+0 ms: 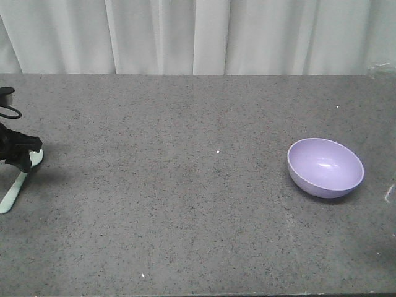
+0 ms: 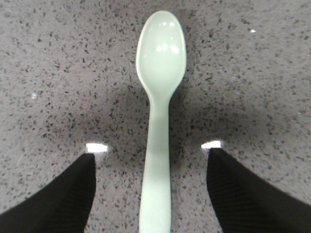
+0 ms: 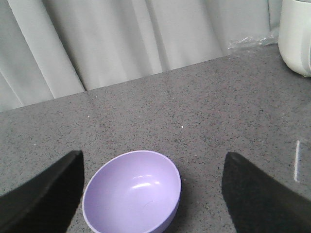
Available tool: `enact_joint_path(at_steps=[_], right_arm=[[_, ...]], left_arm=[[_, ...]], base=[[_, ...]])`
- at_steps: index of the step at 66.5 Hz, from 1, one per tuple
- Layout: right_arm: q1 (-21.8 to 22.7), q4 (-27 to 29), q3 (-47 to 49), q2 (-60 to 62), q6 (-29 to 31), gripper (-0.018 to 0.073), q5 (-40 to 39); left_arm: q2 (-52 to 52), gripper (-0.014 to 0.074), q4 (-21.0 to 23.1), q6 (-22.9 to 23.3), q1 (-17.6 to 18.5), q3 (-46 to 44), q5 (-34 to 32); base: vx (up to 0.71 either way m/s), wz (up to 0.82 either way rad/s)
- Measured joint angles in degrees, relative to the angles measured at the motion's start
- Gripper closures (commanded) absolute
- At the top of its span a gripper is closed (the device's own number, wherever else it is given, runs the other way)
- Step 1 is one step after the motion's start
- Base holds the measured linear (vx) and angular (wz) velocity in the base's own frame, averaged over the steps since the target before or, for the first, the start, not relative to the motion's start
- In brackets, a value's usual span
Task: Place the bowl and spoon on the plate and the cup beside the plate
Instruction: 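Lower the left gripper over the pale green spoon handle, then close the left gripper on the spoon handle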
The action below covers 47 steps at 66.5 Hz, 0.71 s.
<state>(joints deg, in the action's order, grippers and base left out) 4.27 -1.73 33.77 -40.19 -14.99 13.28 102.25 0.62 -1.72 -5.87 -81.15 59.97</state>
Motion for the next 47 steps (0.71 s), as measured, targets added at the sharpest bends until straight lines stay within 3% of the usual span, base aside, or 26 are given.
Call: enact_joint_path(at_steps=[47], right_arm=[[0.0,0.0,0.0,0.0,0.0,-0.0010,1.3]], left_arm=[[5.9,0.0148,0.5,-0.3,0.0,-0.2,-1.3]], base=[[0.00,0.00]])
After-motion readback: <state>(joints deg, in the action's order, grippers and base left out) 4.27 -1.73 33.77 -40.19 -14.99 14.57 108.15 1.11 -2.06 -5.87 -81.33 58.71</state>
